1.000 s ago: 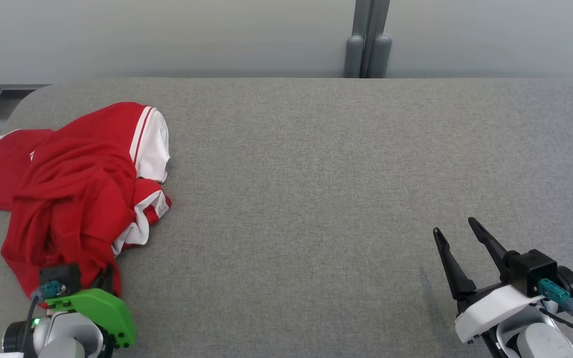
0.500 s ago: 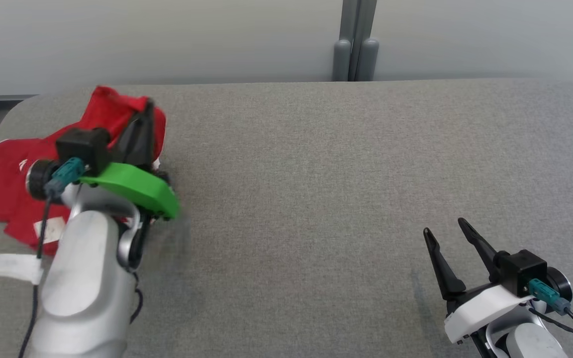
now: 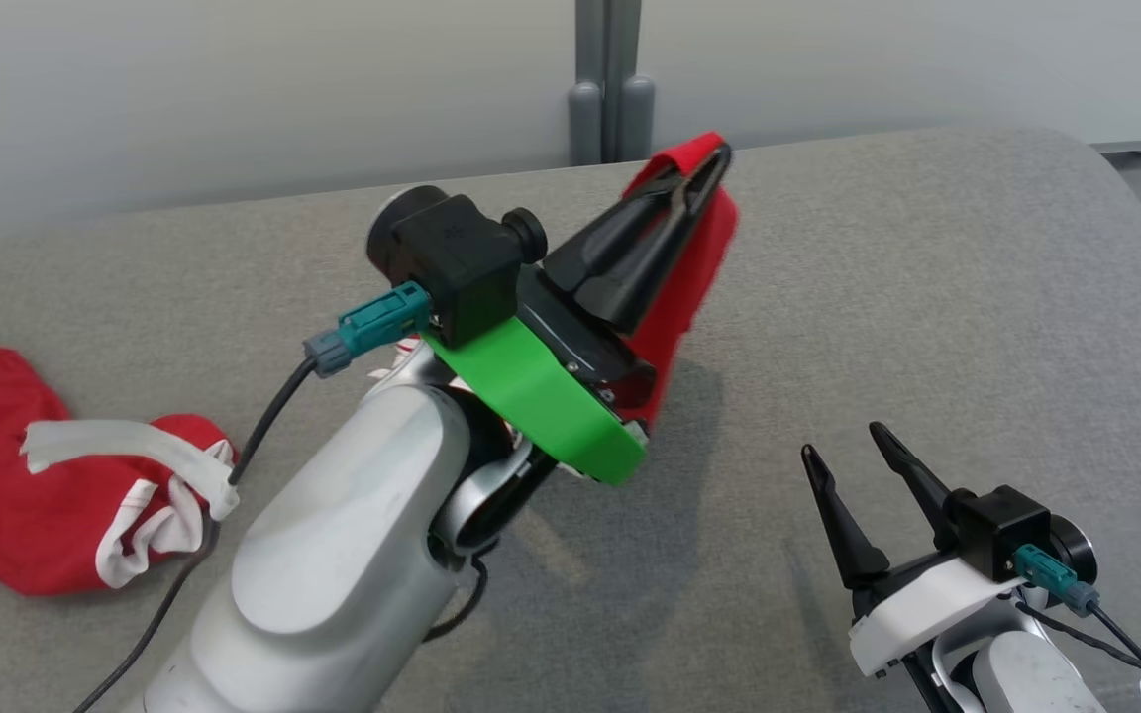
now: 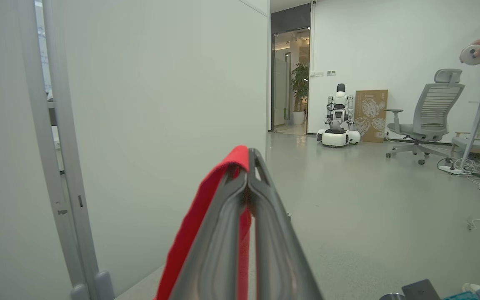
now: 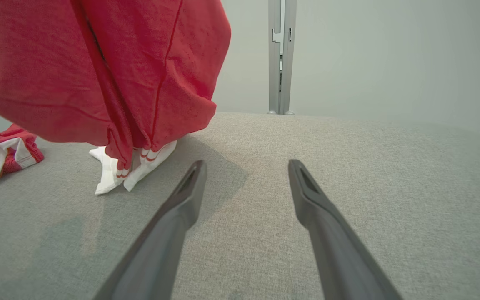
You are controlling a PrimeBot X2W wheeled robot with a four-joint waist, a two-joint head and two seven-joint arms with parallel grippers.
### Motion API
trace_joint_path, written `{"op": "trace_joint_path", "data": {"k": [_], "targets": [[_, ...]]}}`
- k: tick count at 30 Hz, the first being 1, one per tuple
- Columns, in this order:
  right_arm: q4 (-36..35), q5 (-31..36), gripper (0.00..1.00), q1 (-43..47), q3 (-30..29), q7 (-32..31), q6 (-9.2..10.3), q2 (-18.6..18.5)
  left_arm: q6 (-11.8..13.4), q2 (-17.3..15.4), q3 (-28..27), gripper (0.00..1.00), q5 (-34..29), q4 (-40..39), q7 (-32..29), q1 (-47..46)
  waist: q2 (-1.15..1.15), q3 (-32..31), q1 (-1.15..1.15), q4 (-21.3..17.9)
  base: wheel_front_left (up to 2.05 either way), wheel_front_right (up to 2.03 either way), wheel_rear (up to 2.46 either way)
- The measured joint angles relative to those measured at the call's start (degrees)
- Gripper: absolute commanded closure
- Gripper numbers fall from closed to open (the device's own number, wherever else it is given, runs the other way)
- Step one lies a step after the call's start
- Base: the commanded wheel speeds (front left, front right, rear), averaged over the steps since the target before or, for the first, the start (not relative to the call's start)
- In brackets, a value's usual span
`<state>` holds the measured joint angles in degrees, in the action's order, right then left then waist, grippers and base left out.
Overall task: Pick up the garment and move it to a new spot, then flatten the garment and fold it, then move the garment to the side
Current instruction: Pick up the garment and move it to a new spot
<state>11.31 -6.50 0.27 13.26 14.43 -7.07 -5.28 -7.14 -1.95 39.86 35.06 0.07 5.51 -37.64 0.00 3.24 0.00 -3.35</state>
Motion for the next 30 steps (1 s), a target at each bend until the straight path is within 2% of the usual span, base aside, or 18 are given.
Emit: {"op": "trace_joint_path", "data": {"k": [4, 8, 12, 14, 15, 21, 27, 30], "targets": [[-0.13, 0.0, 0.0, -0.05, 0.02, 0.0, 0.0, 0.19, 0.0, 0.01, 3.09, 1.0, 6.13, -4.57, -0.19, -0.52, 0.0, 0.22, 0.0, -2.79, 0.0, 0.0, 0.0], [-0.33, -0.01, 0.0, -0.09, -0.03, 0.0, 0.0, 0.59, 0.18, -0.38, 4.5, 1.0, 7.88, -7.0, -0.16, -1.03, 0.0, 0.65, 0.0, -5.73, 0.0, 0.0, 0.0], [-0.49, -0.08, 0.0, -0.12, -0.52, 0.0, 0.0, 0.84, 2.76, -0.22, 4.15, 1.0, 7.6, -6.99, 0.08, -2.86, 0.0, 1.4, 0.0, -8.53, 0.0, 0.0, 0.0], [-0.8, -0.11, 0.0, -0.14, -0.94, 0.0, 0.0, 0.89, 4.49, -0.2, 2.54, 1.0, 5.78, -3.99, 0.05, -3.07, 0.0, 1.94, 0.0, -9.77, 0.0, 0.0, 0.0], [-0.8, -0.11, 0.0, -0.14, -0.94, 0.0, 0.0, 0.89, 4.49, -0.2, 2.54, 1.0, 5.78, -3.99, 0.05, -3.07, 0.0, 1.94, 0.0, -9.77, 0.0, 0.0, 0.0], [-1.24, -0.13, 0.0, -0.36, -2.59, 0.0, 0.0, 1.07, 8.4, -0.96, -2.91, 1.0, 0.48, 7.37, 0.11, -3.24, 0.0, 4.31, 0.0, -11.73, 0.0, 0.0, 0.0], [-1.16, -0.12, 0.0, -1.4, -1.53, 0.0, 0.0, 1.41, 10.31, -6.28, -3.99, 1.0, -3.74, 17.19, 0.59, -3.64, 0.0, 5.49, 0.0, -12.36, 0.0, 0.0, 0.0], [-1.15, -0.12, 0.0, -2.33, -0.49, 0.0, -0.01, 1.74, 10.46, -8.33, -4.32, 1.0, -4.64, 20.94, 1.15, -3.64, 0.0, 5.55, 0.0, -12.9, 0.0, 0.0, 0.0]]}}
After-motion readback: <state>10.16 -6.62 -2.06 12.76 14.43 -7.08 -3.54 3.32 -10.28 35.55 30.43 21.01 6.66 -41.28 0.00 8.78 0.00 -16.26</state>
